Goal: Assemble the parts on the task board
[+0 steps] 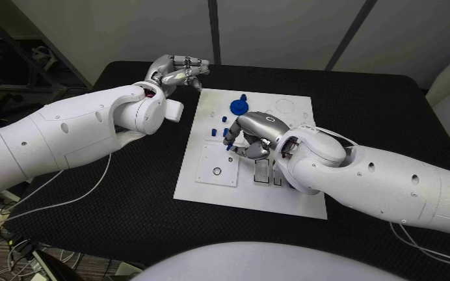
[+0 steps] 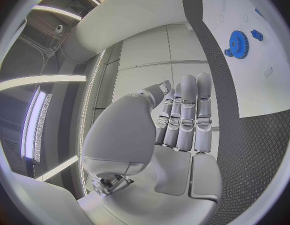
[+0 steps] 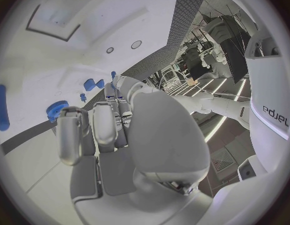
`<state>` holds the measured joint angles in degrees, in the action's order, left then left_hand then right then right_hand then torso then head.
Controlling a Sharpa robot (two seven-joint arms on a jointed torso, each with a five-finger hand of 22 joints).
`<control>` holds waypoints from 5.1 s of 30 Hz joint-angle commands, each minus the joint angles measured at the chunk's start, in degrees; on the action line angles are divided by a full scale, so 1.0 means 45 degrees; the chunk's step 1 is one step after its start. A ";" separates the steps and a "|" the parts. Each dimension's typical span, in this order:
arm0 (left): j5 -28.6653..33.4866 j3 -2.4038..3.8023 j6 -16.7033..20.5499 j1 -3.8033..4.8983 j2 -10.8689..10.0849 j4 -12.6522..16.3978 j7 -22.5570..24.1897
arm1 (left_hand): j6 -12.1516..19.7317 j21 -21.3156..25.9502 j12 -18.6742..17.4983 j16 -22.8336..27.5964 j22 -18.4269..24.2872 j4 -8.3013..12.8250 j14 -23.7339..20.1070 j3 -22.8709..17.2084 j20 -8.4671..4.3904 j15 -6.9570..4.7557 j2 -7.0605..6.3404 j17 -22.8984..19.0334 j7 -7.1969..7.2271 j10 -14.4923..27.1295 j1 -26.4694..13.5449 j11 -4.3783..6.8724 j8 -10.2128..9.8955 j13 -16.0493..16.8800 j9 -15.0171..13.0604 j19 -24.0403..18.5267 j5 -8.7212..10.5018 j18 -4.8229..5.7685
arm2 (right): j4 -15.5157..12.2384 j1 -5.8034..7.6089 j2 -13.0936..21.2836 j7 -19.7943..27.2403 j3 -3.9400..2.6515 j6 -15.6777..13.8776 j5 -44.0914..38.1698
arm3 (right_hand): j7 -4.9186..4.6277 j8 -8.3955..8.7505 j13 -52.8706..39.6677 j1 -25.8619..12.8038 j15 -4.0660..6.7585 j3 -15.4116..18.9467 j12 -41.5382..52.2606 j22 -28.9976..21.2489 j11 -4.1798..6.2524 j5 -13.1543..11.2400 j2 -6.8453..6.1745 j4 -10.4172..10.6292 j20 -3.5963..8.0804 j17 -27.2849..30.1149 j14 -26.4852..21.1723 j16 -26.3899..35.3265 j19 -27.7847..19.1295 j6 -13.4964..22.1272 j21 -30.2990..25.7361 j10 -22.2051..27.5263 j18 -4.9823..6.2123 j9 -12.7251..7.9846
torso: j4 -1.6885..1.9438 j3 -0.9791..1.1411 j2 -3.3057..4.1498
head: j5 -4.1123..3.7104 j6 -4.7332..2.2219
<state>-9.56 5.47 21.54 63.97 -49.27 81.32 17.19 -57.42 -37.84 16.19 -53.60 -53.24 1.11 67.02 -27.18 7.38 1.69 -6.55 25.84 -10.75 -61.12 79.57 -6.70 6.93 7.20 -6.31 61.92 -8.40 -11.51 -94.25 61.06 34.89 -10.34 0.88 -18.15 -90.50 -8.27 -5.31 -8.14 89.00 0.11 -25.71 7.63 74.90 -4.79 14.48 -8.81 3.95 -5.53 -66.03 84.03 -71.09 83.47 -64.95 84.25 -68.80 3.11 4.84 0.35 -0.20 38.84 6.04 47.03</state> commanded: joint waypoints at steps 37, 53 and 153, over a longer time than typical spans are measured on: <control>-0.0170 0.0012 -0.0198 0.0021 0.0053 0.0048 0.0019 | 0.0054 0.0052 0.0075 0.0086 0.0007 0.0054 -0.0123 0.0012 -0.0025 -0.0004 0.0031 -0.0022 -0.0023 0.0096 0.0045 0.0036 0.0066 0.0015 0.0023 -0.0031 0.0027 0.0229 | 0.0195 -0.0036 -0.0090 0.0064 0.0170 0.1571 -0.0195 | -0.0043 -0.0006 -0.0014 -0.0245 0.0082 -0.0090 0.0023 0.1635 0.0123 0.0049 0.0046 0.0008 -0.0037 -0.0020 0.0403 -0.0087 0.0060 -0.0079 0.0072 -0.0242 -0.0205 0.0007 | -0.0014 -0.0002 -0.0009 | 0.0239 0.0299; -0.0170 0.0012 -0.0252 0.0022 0.0054 0.0060 -0.0009 | 0.0054 0.0052 0.0075 0.0086 0.0007 0.0054 -0.0123 0.0012 -0.0025 -0.0004 0.0031 -0.0022 -0.0023 0.0096 0.0045 0.0036 0.0066 0.0015 0.0023 -0.0031 0.0027 0.0229 | 0.0320 -0.0041 -0.0245 -0.0211 0.0177 0.1733 -0.0669 | -0.0044 -0.0003 -0.0014 -0.0272 0.0080 -0.0084 0.0017 0.1635 0.0121 0.0037 0.0044 0.0006 -0.0039 -0.0006 0.0400 -0.0078 0.0059 -0.0076 0.0071 -0.0239 -0.0205 0.0007 | -0.0011 -0.0008 0.0001 | 0.0250 0.0334; -0.0171 0.0012 -0.0428 0.0022 0.0133 -0.0057 -0.0221 | 0.0122 0.0075 0.0120 0.0091 0.0006 0.0068 -0.0163 0.0098 -0.0011 0.0021 0.0063 -0.0078 -0.0053 0.0196 0.0027 0.0007 0.0078 0.0003 0.0062 -0.0057 0.0029 0.0232 | -0.0518 -0.0077 -0.0129 -0.1384 0.0369 0.1939 -0.3324 | 0.0102 -0.0101 -0.0081 -0.0886 0.0153 0.0025 -0.0010 0.2012 0.0246 -0.0108 0.0207 -0.0153 -0.0011 -0.0053 0.0415 -0.0192 0.0349 -0.0338 0.0333 -0.0472 -0.0304 0.0084 | -0.0018 -0.0005 -0.0015 | 0.0311 0.0482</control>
<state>-10.07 5.47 20.29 63.98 -48.69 81.04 16.18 -57.22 -37.84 16.58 -53.42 -53.25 1.27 66.64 -27.03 7.38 1.67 -6.55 25.54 -10.95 -60.72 79.56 -6.68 6.93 7.18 -6.09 61.92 -8.40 -11.51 -96.44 60.70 34.26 -17.14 2.51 -10.12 -105.53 -7.75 -5.43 -8.46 85.31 0.53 -25.87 7.42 74.90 -3.77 13.81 -7.98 3.47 -5.83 -66.22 84.05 -71.76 83.76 -66.06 85.40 -70.65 2.64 5.18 0.28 -0.24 38.77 7.39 49.19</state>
